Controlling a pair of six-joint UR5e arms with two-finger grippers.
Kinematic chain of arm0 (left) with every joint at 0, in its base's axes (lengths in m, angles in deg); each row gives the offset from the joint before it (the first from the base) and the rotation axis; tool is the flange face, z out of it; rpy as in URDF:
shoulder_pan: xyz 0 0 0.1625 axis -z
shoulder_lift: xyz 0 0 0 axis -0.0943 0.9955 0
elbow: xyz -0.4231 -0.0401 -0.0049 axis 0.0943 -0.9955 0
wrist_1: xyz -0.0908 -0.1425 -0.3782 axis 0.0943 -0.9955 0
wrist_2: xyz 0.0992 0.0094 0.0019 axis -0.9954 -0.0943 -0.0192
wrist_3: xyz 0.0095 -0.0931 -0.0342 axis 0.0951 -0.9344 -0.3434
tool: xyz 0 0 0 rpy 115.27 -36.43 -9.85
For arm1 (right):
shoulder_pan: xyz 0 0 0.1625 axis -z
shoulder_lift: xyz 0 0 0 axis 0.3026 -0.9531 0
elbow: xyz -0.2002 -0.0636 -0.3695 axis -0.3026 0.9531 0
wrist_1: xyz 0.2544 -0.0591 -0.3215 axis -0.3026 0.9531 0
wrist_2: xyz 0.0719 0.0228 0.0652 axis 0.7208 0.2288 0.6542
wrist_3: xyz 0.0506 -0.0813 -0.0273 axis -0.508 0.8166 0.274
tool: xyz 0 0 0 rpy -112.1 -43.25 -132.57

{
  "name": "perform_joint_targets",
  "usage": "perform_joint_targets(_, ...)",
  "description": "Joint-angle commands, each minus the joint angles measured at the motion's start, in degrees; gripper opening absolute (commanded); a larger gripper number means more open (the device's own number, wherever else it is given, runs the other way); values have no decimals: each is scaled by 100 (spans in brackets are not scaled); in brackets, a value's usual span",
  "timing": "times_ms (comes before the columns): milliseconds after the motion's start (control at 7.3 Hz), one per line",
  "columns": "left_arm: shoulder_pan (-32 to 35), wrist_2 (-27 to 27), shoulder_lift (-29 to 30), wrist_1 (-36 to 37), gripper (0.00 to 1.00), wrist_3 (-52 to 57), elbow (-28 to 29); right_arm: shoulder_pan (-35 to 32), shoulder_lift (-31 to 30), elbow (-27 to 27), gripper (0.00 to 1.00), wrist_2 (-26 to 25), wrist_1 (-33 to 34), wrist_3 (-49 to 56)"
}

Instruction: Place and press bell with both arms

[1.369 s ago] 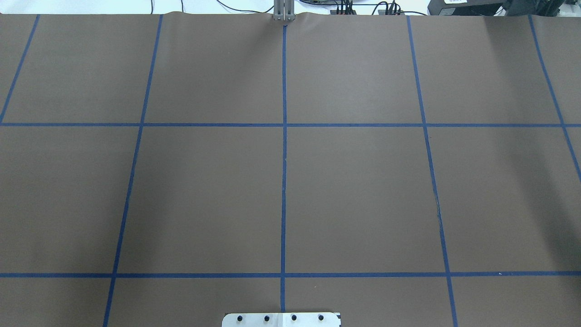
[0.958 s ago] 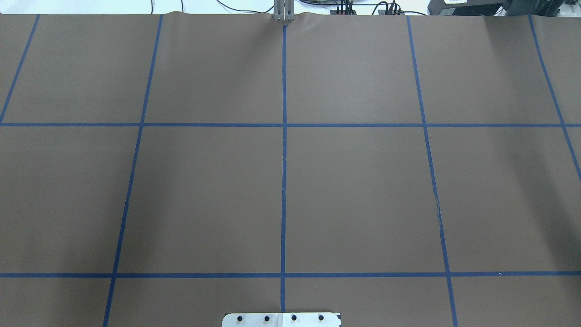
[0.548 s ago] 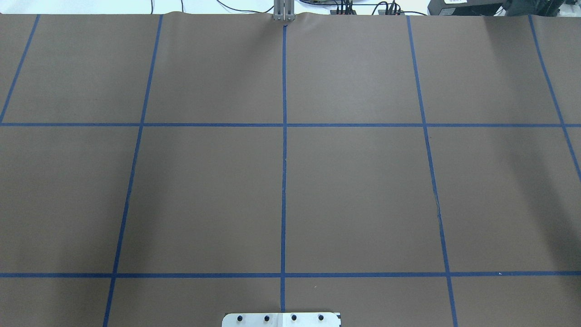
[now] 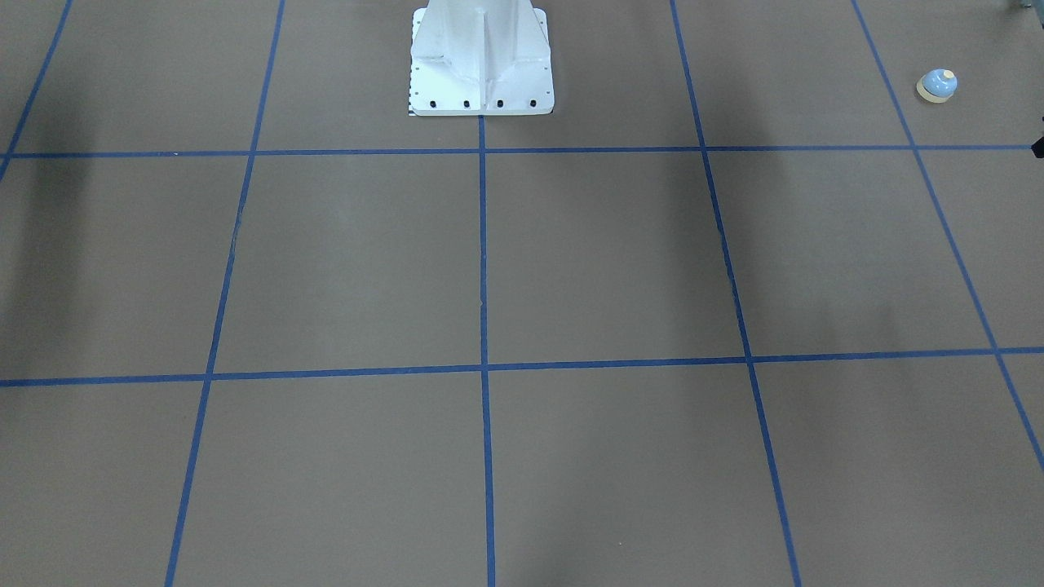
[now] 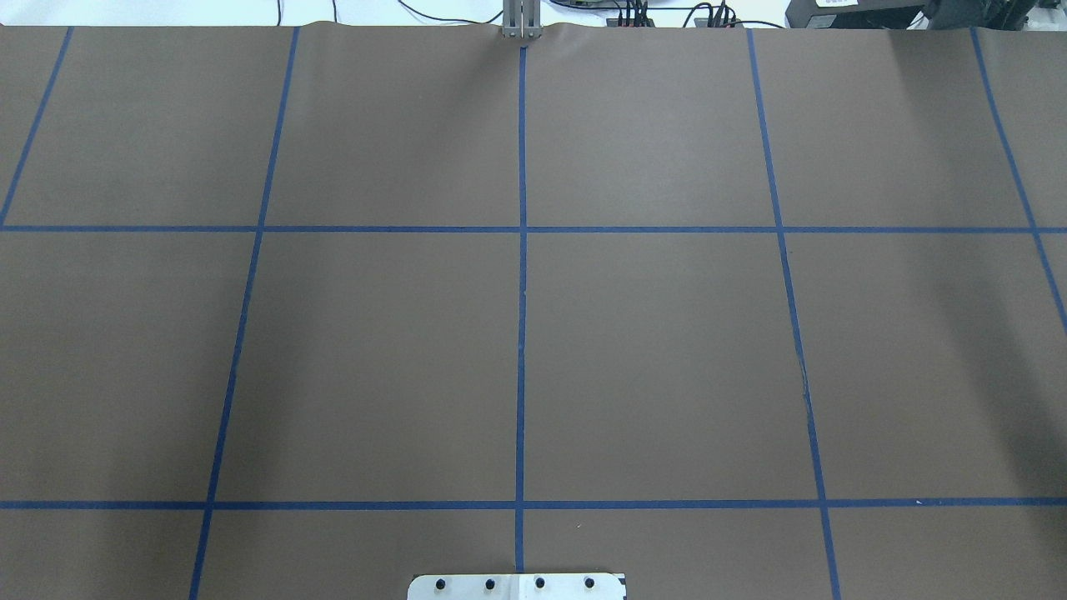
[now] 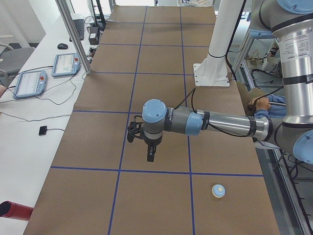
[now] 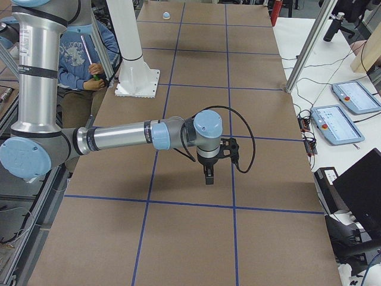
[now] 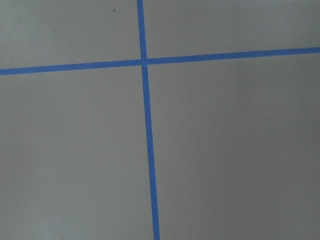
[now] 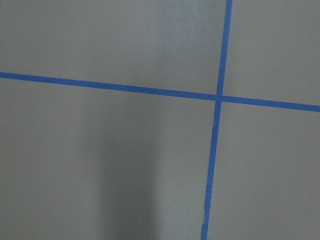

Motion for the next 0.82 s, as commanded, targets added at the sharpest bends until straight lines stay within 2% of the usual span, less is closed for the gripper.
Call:
perform_joint_targets(0, -4, 8, -25, 1, 100, -64, -82, 0, -35, -97, 100, 7, -3, 30)
perform_joint_targets(411, -13, 25, -112, -8, 100, -30, -135, 0, -35, -141, 100, 164, -177, 57)
perform_joint_targets(685, -31, 428, -139, 1, 100, -64, -144, 26, -175, -114, 100, 262, -703, -22)
